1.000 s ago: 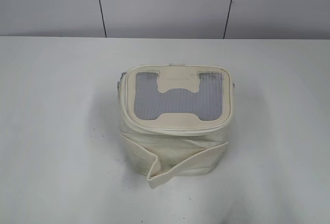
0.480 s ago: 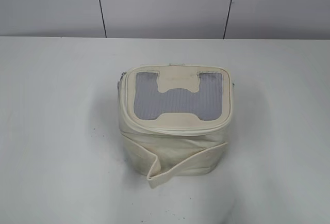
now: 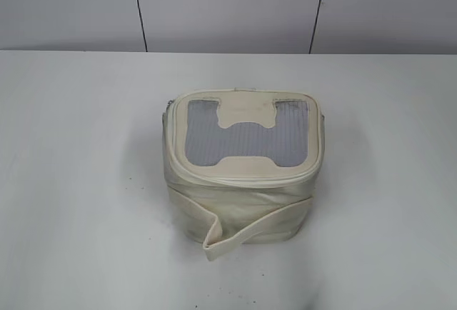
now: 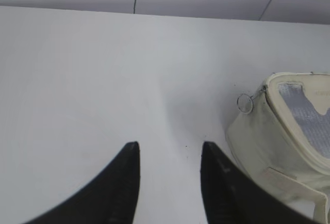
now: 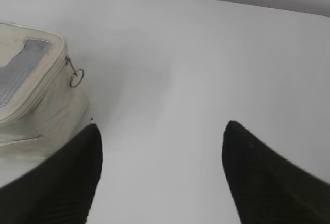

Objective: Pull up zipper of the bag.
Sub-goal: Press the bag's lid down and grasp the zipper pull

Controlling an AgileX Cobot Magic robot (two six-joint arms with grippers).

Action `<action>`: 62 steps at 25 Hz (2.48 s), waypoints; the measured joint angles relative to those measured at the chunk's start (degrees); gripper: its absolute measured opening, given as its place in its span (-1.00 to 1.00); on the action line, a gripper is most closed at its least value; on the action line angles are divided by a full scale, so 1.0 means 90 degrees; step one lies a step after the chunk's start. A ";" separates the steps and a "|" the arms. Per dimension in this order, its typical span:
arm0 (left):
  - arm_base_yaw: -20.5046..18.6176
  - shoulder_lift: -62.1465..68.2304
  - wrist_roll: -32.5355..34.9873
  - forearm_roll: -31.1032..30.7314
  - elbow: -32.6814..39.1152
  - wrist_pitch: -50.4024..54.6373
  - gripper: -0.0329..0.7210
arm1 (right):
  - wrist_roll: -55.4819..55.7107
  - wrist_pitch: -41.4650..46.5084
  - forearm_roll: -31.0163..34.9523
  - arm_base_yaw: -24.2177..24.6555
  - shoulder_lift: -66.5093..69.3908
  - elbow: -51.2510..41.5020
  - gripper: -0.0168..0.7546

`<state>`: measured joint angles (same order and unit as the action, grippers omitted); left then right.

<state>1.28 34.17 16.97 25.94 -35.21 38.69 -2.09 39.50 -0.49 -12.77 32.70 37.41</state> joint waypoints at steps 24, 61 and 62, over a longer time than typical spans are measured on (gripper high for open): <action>0.0000 0.5328 0.2238 0.2095 -0.2828 0.0803 -0.07 | -0.4073 0.0711 0.2556 -0.0184 0.6305 0.5106 0.51; 0.1251 0.7480 0.4453 0.1843 -0.3889 0.1981 -0.01 | -0.4947 0.3306 0.3279 -0.1853 1.0876 0.8886 0.19; 0.1251 0.7542 0.4460 0.1843 -0.3889 0.1899 -0.01 | -0.4947 0.3306 0.3279 -0.1853 1.0910 0.8886 0.15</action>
<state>12.54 102.04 57.12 42.53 -70.21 55.79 -46.61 69.26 29.02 -29.45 130.89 117.38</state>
